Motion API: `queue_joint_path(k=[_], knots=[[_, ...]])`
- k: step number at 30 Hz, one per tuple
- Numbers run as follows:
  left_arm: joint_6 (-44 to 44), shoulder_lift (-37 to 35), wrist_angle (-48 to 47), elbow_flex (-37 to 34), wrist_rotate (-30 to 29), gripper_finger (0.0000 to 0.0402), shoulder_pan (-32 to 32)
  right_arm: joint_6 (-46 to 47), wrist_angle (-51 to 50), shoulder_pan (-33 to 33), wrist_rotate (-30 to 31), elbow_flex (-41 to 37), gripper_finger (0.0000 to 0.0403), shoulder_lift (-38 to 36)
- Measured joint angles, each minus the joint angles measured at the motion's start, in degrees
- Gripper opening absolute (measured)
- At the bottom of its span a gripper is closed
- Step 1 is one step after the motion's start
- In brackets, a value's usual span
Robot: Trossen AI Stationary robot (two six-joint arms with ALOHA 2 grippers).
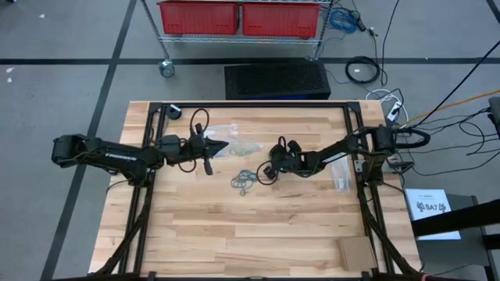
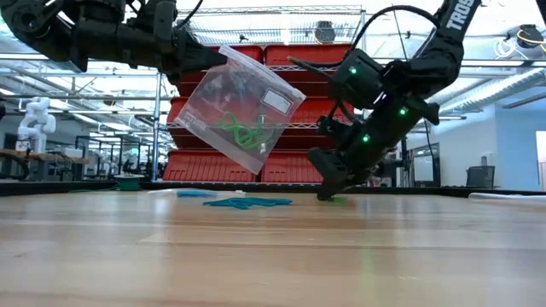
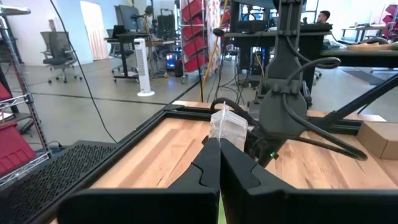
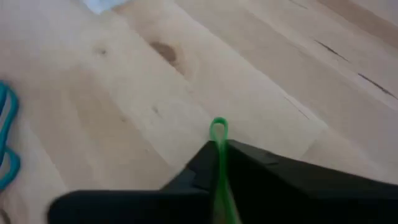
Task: Sort rubber bands
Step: Put the green rubber band into the transparent zip bag
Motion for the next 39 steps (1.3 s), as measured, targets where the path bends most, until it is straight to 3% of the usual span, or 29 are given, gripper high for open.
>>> queue_joint_path(k=[4, 11, 14, 19, 26, 32, 39], knots=[[0.0, 0.0, -0.5, 0.0, 0.0, 0.0000, 0.0, -4.2, -6.6, 0.9, -6.1, 1.9, 0.0010, -5.3], [0.0, 0.0, -1.0, 0.0, 0.0, 0.0000, 0.0, -12.4, -5.8, 5.6, -16.7, 2.4, 0.0002, -18.2], [0.0, 0.0, -1.2, 0.0, 0.0, 0.0000, 0.0, -16.7, -1.9, 7.8, -16.1, 2.5, 0.0001, -22.5], [0.0, 0.0, -1.4, 0.0, 0.1, 0.0000, 0.0, -28.1, 7.2, 8.1, -9.8, 2.5, 0.0001, -25.2], [0.0, 0.0, -1.4, 0.0, 0.4, 0.0000, 0.0, -41.4, 15.3, 3.5, -9.8, 3.6, 0.0000, -23.5], [-0.1, 0.0, -1.7, 0.0, 0.4, 0.0000, 0.0, -45.0, 11.2, 1.1, -15.5, 10.4, 0.0000, -17.9], [-0.1, 0.0, -1.9, 0.0, 0.4, 0.0000, 0.0, -46.6, 2.0, 0.7, -15.9, 19.8, 0.0000, -8.8]])
